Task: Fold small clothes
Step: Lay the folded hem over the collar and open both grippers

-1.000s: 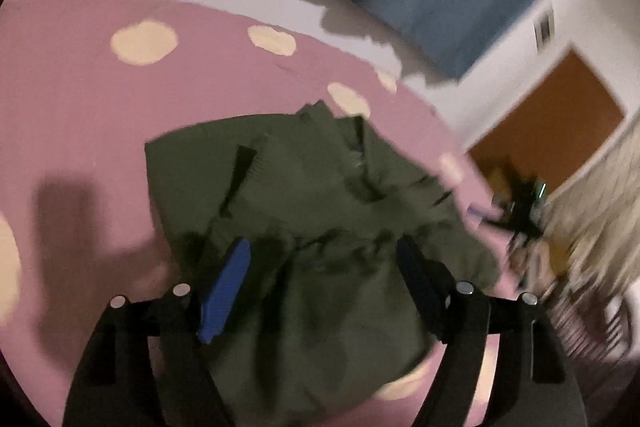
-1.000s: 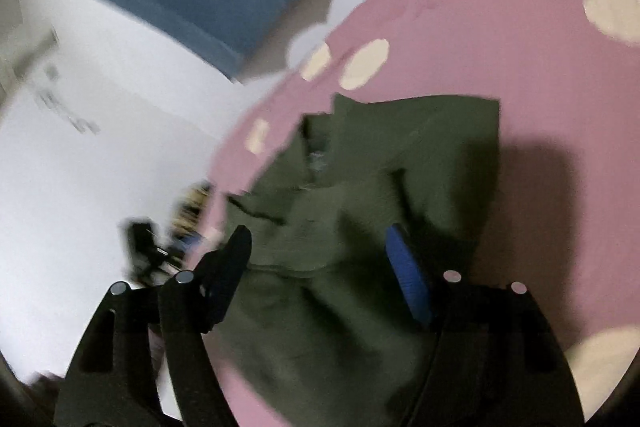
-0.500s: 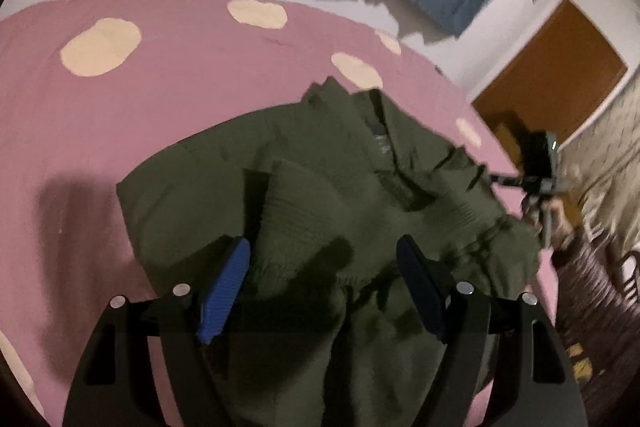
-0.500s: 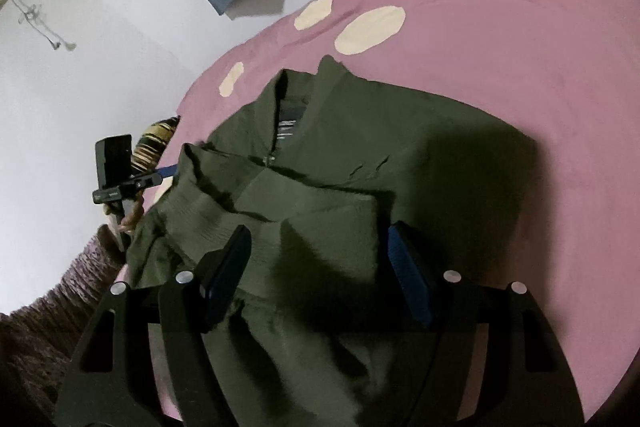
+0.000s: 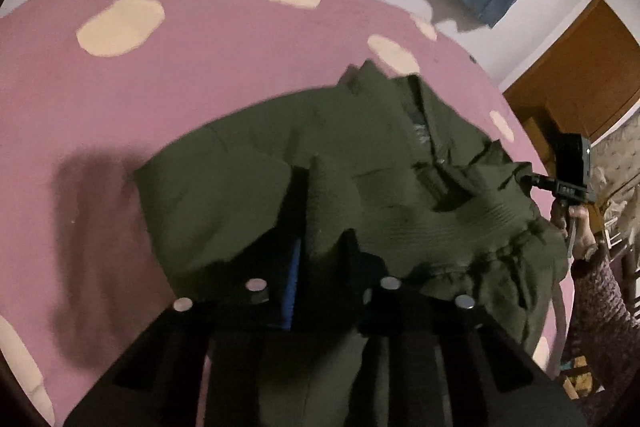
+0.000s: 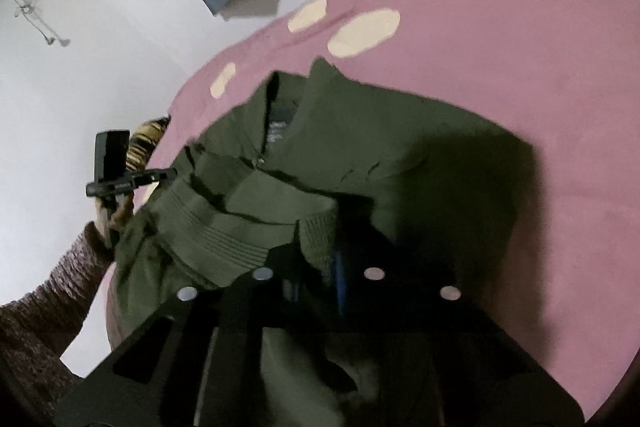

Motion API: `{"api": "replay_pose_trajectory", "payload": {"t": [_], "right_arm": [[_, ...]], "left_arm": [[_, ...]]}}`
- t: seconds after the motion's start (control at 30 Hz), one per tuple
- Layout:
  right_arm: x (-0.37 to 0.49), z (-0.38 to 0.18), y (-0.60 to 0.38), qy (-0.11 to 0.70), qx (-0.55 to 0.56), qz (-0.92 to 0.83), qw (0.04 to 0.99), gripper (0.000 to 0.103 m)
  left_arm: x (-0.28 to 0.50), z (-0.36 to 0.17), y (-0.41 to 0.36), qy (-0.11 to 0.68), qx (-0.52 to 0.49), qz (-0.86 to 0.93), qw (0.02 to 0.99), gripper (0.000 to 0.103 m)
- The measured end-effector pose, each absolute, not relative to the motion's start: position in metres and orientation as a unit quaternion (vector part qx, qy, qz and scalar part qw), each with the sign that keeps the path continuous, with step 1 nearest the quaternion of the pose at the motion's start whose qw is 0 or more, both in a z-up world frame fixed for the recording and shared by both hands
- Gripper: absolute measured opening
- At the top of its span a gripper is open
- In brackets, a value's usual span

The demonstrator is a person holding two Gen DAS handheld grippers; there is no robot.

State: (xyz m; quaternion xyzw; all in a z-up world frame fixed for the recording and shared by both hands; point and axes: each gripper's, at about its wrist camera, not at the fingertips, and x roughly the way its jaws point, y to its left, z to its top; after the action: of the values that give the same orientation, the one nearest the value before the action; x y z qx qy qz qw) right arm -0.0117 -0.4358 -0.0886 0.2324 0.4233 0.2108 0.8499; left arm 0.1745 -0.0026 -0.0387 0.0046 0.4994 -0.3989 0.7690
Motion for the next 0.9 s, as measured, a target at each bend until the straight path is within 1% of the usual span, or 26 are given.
{"api": "replay_pose_trajectory", "payload": {"t": [0.13, 0.3, 0.4, 0.53, 0.63, 0.73, 0.9], "right_arm": [[-0.020, -0.073, -0.432, 0.394, 0.222, 0.205, 0.868, 0.009], [-0.019, -0.048, -0.431, 0.354, 0.216, 0.196, 0.888, 0.009], [-0.009, -0.033, -0.436, 0.332, 0.215, 0.185, 0.900, 0.009], [0.013, -0.026, -0.442, 0.325, 0.214, 0.166, 0.906, 0.008], [0.035, -0.031, -0.450, 0.330, 0.216, 0.151, 0.906, 0.008], [0.057, -0.052, -0.458, 0.349, 0.231, 0.136, 0.898, 0.008], [0.077, -0.092, -0.468, 0.381, 0.256, 0.117, 0.881, 0.008]], "left_arm": [[0.164, -0.021, -0.002, 0.470, 0.012, -0.391, 0.792, 0.016], [0.172, -0.006, -0.009, 0.455, 0.013, -0.360, 0.815, 0.015], [0.184, 0.002, -0.016, 0.445, 0.010, -0.347, 0.826, 0.015], [0.209, 0.003, -0.032, 0.442, 0.012, -0.328, 0.835, 0.015], [0.227, -0.004, -0.044, 0.449, 0.021, -0.314, 0.836, 0.015], [0.236, -0.022, -0.052, 0.460, 0.039, -0.297, 0.836, 0.015], [0.248, -0.049, -0.043, 0.480, 0.006, -0.297, 0.825, 0.016]]}}
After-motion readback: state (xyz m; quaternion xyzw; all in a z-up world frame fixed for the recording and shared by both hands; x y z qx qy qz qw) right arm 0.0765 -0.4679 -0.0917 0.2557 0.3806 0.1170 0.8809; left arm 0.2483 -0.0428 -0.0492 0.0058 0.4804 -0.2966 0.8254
